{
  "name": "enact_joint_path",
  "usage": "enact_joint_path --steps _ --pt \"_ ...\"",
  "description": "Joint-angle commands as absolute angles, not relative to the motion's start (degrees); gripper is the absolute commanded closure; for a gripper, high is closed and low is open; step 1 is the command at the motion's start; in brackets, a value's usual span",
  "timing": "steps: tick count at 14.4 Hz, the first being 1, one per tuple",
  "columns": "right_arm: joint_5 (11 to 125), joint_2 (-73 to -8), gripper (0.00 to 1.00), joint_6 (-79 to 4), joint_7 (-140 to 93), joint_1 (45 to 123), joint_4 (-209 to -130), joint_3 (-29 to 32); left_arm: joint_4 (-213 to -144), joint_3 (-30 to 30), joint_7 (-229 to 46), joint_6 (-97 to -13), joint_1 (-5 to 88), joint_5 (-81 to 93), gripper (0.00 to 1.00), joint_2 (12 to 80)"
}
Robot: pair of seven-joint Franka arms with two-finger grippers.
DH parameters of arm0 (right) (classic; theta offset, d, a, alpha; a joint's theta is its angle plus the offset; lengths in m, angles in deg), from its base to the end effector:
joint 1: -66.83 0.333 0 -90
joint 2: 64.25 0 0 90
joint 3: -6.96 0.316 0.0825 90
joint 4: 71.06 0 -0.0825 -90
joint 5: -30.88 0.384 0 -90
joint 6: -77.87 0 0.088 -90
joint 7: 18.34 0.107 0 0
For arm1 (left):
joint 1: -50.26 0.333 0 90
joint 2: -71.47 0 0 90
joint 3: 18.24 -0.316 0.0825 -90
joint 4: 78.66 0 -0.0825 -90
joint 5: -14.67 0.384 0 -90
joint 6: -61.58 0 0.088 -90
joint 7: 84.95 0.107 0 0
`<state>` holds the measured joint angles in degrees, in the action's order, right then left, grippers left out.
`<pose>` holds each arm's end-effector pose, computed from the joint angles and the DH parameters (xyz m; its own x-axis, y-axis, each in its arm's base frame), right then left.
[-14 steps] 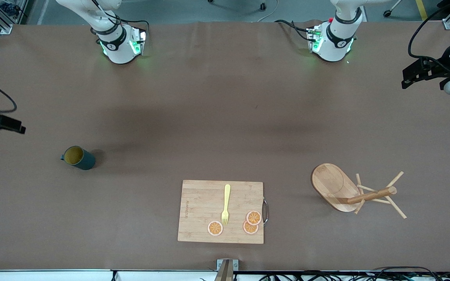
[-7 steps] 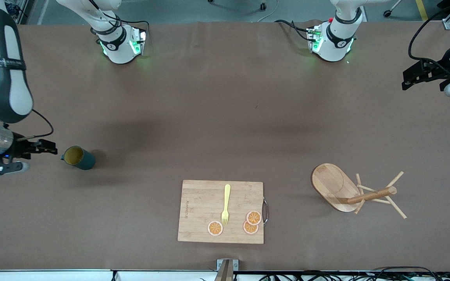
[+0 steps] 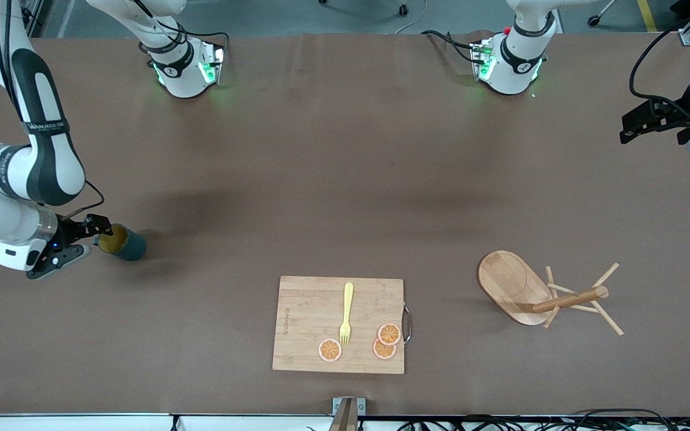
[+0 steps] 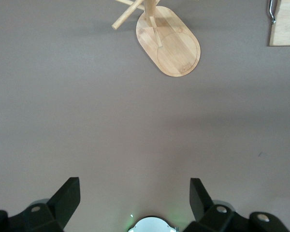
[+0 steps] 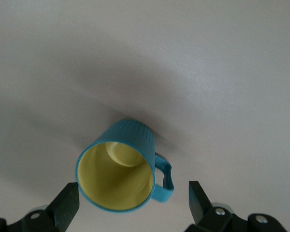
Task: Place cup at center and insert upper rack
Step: 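Reach the right gripper down over the teal mug's rim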
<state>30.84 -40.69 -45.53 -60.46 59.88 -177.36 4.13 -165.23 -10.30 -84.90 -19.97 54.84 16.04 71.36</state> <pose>0.6162 -0.1045 0.2910 0.8375 0.5378 -0.0967 0.5344 -0.8431 -0.0601 0.5390 -0.0287 0.6390 0.9944 -0.0558 -0.0894 -0.0581 -0.9980 -0.0235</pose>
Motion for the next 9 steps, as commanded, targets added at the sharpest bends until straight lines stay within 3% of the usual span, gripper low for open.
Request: enact_joint_path --steps 1,4,6,7,9 --pt "31.7 -39.1 0.0 -48.4 -65.0 59.7 -177.7 4.2 -164.5 -10.1 -84.6 -20.1 55.0 16.0 0.0 71.4" --pt "31.7 -37.1 0.0 -51.4 -67.3 59.7 -177.7 4.2 -164.6 -10.1 -84.5 -20.0 55.0 16.0 0.0 71.4" --pt "31.7 -36.0 0.06 -52.6 -68.2 59.6 -177.7 4.2 -164.6 -10.1 -84.6 -20.1 54.9 15.9 0.0 71.2" --pt "31.7 -35.8 0.16 -53.2 -68.2 59.6 -177.8 4.2 -164.5 -10.1 -84.5 -20.1 55.0 15.9 0.0 71.3" --pt "31.7 -35.5 0.59 -53.2 -68.2 59.5 -177.8 4.2 -164.5 -10.1 -84.5 -20.1 55.0 15.8 0.0 71.3"
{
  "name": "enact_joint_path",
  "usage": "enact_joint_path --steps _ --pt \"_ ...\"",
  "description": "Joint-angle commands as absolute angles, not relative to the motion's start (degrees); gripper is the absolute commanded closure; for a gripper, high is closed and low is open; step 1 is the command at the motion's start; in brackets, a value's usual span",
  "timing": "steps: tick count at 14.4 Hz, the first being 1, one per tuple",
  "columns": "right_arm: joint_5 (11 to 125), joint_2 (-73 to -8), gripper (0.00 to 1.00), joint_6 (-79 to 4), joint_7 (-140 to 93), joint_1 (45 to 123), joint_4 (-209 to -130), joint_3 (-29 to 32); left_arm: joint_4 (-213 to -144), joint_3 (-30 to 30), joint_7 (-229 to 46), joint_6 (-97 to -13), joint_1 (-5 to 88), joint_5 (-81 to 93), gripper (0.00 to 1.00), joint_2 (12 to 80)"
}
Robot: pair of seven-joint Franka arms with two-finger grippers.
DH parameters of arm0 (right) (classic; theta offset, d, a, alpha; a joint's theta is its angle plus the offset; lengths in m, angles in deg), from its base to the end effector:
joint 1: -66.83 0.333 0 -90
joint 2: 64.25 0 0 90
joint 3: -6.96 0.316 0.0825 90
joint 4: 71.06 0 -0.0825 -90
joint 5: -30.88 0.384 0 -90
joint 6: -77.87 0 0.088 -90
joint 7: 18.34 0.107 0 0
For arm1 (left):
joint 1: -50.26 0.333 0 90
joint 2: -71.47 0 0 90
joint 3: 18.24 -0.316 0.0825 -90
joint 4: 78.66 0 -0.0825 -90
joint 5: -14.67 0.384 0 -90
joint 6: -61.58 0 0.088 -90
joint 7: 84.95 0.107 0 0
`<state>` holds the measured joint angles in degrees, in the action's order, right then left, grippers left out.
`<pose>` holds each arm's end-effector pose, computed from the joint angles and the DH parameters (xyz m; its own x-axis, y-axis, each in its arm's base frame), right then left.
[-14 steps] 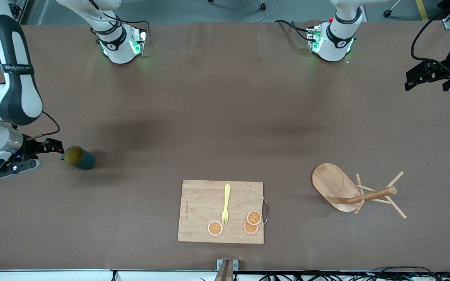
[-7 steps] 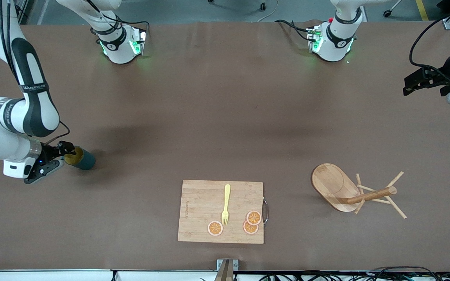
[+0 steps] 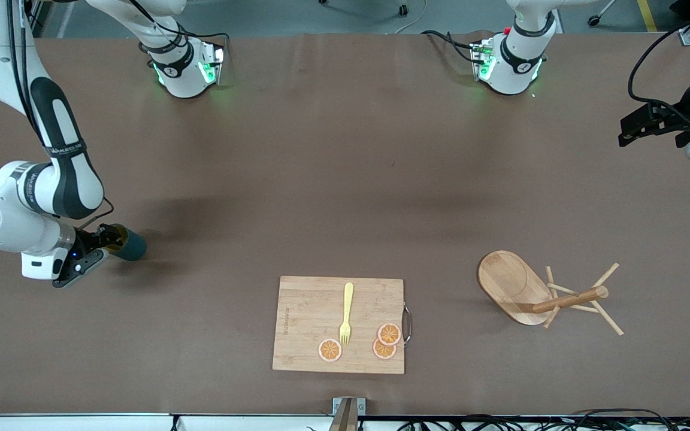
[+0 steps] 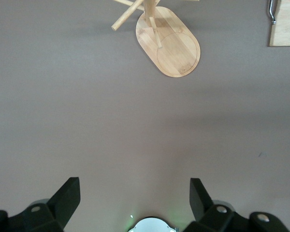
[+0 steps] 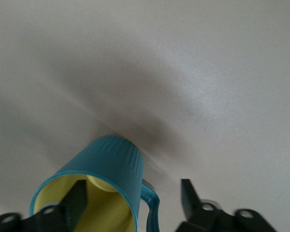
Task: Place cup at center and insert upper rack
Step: 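Close the right gripper on the mug rim and lift it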
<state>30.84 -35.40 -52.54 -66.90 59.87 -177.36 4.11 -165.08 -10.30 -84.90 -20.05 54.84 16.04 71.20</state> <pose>0.6240 -0.1062 0.2424 0.7732 0.6299 -0.0727 0.6284 -0.7766 -0.0453 0.5400 -0.0287 0.6389 0.9945 -0.0558 -0.0881 -0.0581 -0.9980 -0.0231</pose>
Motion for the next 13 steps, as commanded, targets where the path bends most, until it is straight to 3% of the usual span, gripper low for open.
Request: enact_joint_path --steps 1,2,3,4,7,13 --pt "31.7 -35.5 0.72 -53.0 -68.1 59.5 -177.8 4.2 -164.5 -10.1 -84.4 -20.1 54.9 15.7 0.0 71.3" --pt "31.7 -35.4 0.8 -53.1 -68.1 59.4 -178.1 4.2 -164.4 -10.0 -84.4 -20.1 54.8 15.7 0.0 71.3" --pt "31.7 -35.5 0.96 -53.2 -67.8 59.5 -178.5 4.2 -164.4 -9.8 -84.4 -20.1 54.7 15.8 0.0 71.2" --pt "31.7 -35.5 1.0 -53.1 -67.4 59.6 -178.5 4.2 -164.4 -9.7 -84.5 -20.1 54.6 15.8 0.0 71.2" --pt "32.0 -36.6 1.0 -50.1 -60.2 60.3 -178.3 4.5 -164.4 -9.6 -84.4 -20.2 54.7 15.6 0.0 71.2" --pt "38.4 -42.5 1.0 -43.0 -41.2 69.0 -178.5 4.4 -164.4 -9.5 -84.3 -20.2 54.7 15.5 0.0 71.7"
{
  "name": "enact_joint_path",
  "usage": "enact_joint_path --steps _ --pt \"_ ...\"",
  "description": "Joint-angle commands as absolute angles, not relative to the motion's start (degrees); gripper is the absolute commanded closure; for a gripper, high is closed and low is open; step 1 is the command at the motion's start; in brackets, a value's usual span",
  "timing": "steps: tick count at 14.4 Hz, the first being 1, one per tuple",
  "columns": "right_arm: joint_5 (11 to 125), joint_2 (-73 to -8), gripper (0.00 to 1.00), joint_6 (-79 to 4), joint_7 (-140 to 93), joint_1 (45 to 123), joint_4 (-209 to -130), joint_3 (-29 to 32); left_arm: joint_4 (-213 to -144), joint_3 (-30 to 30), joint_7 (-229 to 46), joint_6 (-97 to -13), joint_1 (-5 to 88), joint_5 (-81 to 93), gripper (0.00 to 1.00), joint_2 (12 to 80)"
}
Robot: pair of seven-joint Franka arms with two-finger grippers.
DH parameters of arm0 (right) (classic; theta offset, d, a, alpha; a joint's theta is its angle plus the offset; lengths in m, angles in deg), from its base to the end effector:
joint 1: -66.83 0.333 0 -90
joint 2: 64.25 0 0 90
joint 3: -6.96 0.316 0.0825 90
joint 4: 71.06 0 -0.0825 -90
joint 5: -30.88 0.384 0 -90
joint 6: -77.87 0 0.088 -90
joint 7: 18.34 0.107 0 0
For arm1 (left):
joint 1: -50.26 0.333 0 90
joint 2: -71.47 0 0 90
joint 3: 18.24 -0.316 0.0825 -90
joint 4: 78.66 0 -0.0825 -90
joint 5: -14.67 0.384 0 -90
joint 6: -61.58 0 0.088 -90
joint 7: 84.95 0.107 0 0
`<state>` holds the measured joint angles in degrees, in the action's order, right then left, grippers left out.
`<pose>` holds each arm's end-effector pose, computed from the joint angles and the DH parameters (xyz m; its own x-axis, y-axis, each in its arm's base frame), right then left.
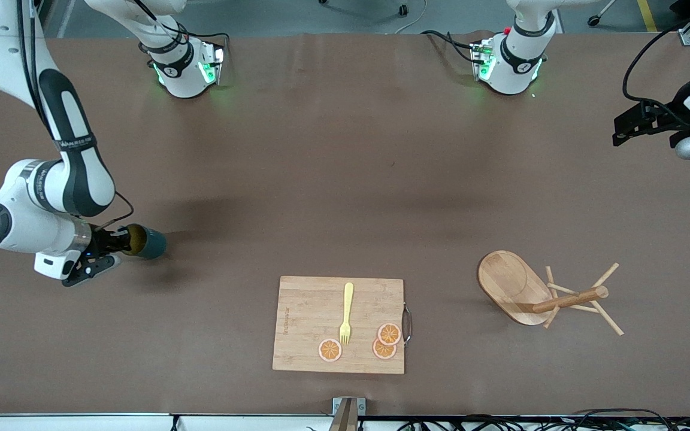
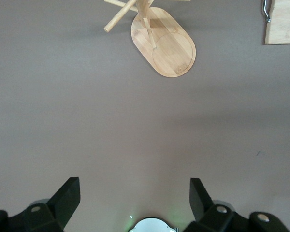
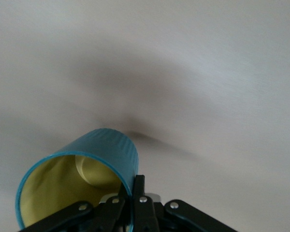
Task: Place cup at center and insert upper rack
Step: 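Close the right gripper on the mug rim and lift it, then carry the teal mug with the right gripper to the table center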
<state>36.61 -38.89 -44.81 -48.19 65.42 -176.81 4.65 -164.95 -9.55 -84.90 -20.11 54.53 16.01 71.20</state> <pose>0.6240 -0.0349 0.2744 0.9147 0.3918 -0.0989 0.3793 -0.9169 -0.1237 0.5395 -0.0387 0.6400 0.9936 -0.0743 -0.0848 -0.0765 -0.9968 -0.0226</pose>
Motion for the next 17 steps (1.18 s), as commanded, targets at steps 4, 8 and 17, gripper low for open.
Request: enact_joint_path --steps 4,8,17 --pt "39.3 -43.9 1.0 -43.1 -17.3 80.9 -178.5 4.5 -164.4 -9.5 -84.4 -20.2 55.0 15.4 0.0 71.8" --pt "39.3 -43.4 1.0 -47.7 -0.2 93.0 -176.9 4.4 -164.6 -10.1 -84.0 -20.2 55.1 15.4 0.0 71.9" --pt "38.5 -36.7 1.0 -53.3 7.8 109.1 -171.3 4.3 -164.5 -10.1 -83.9 -20.9 56.2 15.4 0.0 71.6"
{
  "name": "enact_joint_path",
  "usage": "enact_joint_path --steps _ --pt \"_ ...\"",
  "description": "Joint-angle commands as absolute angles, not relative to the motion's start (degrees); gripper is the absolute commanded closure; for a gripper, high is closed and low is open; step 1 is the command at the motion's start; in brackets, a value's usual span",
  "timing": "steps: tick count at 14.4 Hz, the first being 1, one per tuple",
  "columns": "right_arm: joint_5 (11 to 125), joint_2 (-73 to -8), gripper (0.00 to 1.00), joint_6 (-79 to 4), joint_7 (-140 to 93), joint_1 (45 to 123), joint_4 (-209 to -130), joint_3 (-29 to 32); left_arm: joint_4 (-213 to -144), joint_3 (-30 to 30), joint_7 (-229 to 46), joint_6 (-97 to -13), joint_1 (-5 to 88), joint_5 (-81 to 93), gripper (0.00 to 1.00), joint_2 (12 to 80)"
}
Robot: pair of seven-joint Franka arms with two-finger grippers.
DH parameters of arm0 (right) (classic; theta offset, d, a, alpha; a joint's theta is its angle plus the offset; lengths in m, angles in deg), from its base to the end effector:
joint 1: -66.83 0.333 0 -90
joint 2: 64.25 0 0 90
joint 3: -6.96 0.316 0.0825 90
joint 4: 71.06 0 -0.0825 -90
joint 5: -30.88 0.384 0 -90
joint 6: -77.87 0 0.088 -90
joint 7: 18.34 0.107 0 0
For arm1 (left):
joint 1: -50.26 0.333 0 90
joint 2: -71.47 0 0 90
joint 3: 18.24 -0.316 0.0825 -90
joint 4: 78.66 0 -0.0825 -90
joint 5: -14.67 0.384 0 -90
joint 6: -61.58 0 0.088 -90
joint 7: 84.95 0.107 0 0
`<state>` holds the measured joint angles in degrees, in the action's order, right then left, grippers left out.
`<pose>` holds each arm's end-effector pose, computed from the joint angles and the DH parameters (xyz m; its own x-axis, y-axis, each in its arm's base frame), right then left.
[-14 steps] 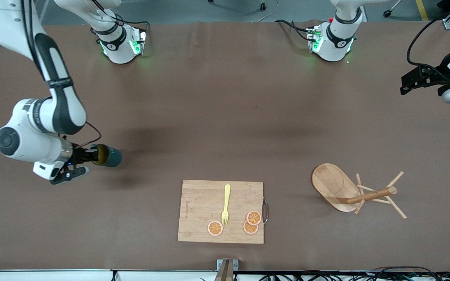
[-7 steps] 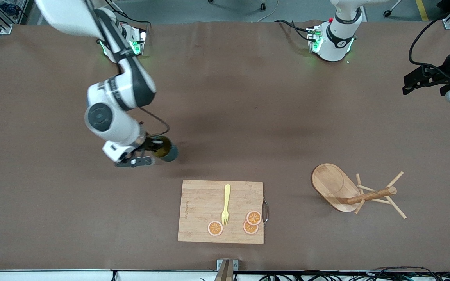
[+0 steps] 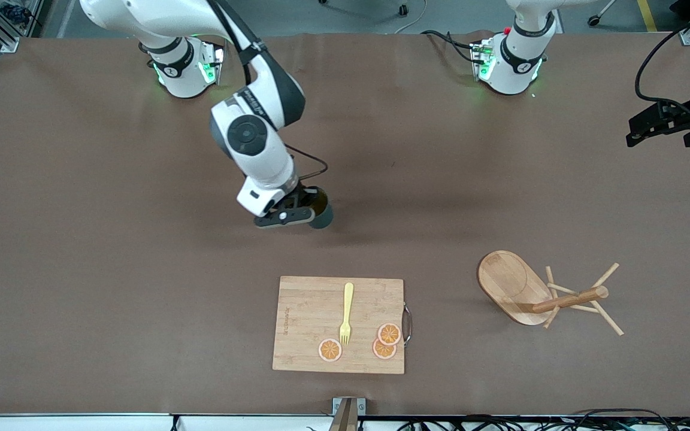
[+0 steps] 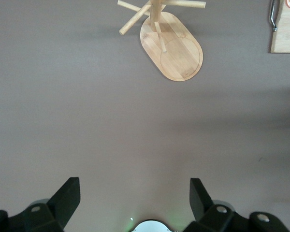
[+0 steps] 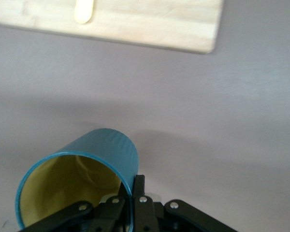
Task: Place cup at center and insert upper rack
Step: 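Carry the teal mug with the right gripper to the table center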
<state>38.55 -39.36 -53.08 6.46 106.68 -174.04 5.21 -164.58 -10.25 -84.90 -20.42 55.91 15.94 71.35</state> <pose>0.5128 0.4081 0.3125 0.9888 0.1493 0.0069 0.1492 -0.9832 -0.1052 0.5404 -0.0194 0.6448 0.9968 -0.0385 -0.0704 -0.0402 -0.9990 -0.0218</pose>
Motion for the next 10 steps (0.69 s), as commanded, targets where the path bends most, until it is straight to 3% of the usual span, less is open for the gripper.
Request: enact_joint_path --steps 1,10 --pt "38.5 -35.4 1.0 -53.2 7.8 110.3 -170.0 4.3 -164.5 -10.1 -83.9 -21.0 56.1 15.4 0.0 71.6" --pt "35.8 -29.5 0.98 -53.3 11.6 116.7 -167.5 3.8 -165.0 -10.1 -84.5 -21.6 56.0 14.8 0.0 71.0"
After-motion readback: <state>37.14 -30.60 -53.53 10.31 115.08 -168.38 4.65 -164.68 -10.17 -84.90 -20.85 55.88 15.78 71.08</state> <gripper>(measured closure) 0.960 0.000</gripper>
